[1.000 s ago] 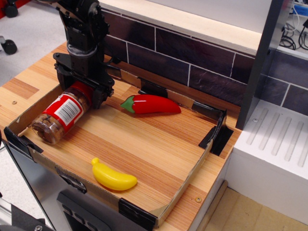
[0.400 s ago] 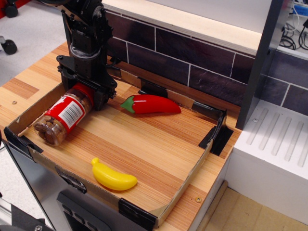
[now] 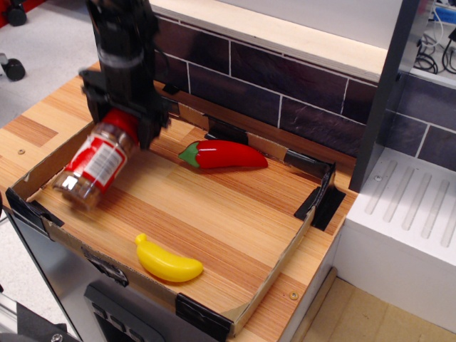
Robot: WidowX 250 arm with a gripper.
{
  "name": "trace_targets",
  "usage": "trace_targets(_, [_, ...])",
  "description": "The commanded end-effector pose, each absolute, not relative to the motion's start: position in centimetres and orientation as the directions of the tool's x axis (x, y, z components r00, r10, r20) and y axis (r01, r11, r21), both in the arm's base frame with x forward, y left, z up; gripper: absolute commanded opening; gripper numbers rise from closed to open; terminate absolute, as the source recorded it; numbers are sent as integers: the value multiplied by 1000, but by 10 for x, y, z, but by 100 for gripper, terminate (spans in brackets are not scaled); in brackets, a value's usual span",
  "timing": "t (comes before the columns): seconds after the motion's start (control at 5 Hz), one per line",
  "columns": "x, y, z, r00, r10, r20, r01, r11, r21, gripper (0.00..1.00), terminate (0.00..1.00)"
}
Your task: Upright basil bottle
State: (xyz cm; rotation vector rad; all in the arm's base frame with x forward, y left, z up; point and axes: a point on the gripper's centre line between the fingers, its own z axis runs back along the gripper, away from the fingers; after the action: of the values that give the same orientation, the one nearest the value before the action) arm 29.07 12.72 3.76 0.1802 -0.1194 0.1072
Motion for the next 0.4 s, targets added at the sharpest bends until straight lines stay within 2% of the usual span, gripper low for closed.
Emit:
trace_targets(0.0, [296,133,102,959,103,265,-148,977,154,0,0])
trace_targets(0.2, [292,137,114,945,99,313,-147,980,134,0,0])
